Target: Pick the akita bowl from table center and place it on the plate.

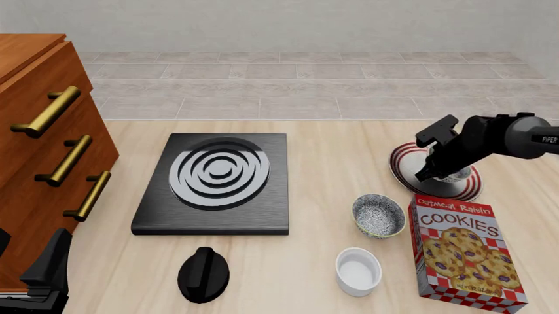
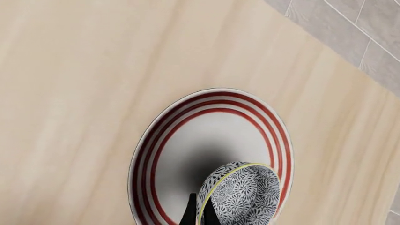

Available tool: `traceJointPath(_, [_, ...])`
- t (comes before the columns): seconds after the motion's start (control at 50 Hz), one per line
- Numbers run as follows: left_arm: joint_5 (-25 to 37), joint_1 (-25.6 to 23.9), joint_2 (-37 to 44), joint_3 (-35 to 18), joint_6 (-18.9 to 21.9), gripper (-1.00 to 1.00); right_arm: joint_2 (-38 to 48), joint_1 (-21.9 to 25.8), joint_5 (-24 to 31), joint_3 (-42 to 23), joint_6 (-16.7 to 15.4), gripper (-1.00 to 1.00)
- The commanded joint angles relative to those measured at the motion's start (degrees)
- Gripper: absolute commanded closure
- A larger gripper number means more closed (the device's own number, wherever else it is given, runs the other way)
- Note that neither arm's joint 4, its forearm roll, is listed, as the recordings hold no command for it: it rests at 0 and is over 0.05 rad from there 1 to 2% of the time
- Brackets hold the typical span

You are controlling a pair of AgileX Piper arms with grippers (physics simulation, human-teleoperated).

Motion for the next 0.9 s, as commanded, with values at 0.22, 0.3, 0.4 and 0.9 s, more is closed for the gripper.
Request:
traceJointPath(0.22, [0.00,0.00,0.00,0.00,0.00,-1.00,1.67,0.60,-0.80,1.02,2.53,1.00])
traceJointPath(0.3, [0.00,0.00,0.00,0.00,0.00,-1.00,1.24,0.68,-0.69,1.16,2.69,1.00])
traceJointPath(0.4, [0.00,0.00,0.00,0.00,0.00,-1.00,0.62,0.67,-1.03,1.46,2.57,1.00])
traceJointPath(0.9, [0.00,0.00,0.00,0.00,0.00,-1.00,-3.80,0.23,-2.08,4.79,0.48,-1.00])
